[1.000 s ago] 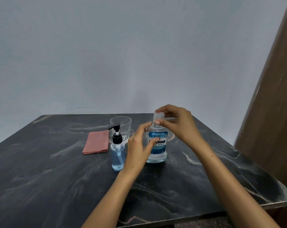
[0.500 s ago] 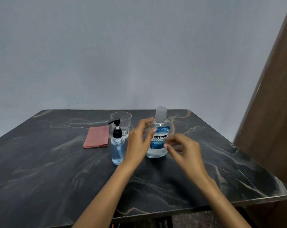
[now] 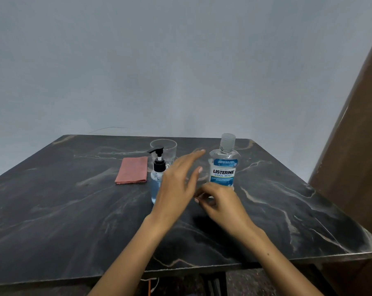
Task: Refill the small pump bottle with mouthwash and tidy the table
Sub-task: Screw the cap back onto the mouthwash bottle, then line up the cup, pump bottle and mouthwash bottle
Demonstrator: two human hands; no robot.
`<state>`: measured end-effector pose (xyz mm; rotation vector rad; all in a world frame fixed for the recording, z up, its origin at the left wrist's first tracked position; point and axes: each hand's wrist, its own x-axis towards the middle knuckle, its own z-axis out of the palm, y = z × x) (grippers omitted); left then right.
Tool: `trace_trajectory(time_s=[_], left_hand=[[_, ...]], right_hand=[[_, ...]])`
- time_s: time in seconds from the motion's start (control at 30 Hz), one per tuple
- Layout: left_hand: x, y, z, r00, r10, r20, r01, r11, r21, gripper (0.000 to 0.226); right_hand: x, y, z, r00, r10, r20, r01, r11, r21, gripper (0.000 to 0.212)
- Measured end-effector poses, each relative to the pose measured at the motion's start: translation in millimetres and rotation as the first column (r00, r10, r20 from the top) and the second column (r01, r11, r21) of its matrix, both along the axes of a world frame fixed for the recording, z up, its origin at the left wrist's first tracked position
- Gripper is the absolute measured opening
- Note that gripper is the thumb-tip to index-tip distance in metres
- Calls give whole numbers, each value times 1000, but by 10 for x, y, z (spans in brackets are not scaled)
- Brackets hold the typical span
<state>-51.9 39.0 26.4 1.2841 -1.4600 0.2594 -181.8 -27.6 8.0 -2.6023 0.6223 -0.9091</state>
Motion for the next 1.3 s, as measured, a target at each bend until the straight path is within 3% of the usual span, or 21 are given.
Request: trace_trajectory(time_s=[0.07, 0.13, 0.23, 0.33, 0.43, 0.57, 0.7, 0.87, 1.3], left_hand=[[92, 183, -30, 987, 144, 76, -128, 974, -188, 19], [228, 313, -69, 959, 280, 32, -261, 925, -276, 19], [455, 399, -125, 924, 356, -138, -374, 918, -135, 51], [613, 352, -230, 928, 289, -234, -261, 954, 147, 76], [675, 259, -334, 941, 155, -300, -65, 955, 290, 64], [703, 193, -423, 961, 148, -235, -84, 961, 264, 42], [730, 202, -469, 956, 176, -234, -117, 963, 244, 42], [735, 194, -491, 952, 189, -239, -137, 967, 217, 43], [720, 218, -466, 940, 177, -293, -111, 967, 229, 45]], right_hand=[[100, 4, 1, 1000, 17, -1, -17, 1000, -3, 13], [222, -6, -1, 1000, 16, -4, -16, 1000, -25, 23], [452, -57, -11, 998, 4, -62, -8, 998, -60, 44], [719, -139, -17, 992, 1, -123, -3, 1000, -17, 62], [1003, -256, -14, 995, -28, -98, 32, 998, 45, 73], [1290, -407, -8, 997, -75, 28, 69, 982, 174, 85], [1474, -460, 1, 992, -45, 114, 10, 955, 297, 99], [1647, -493, 9, 976, -99, 194, 35, 950, 309, 98], [1442, -394, 53, 982, -96, 160, 33, 934, 356, 96]])
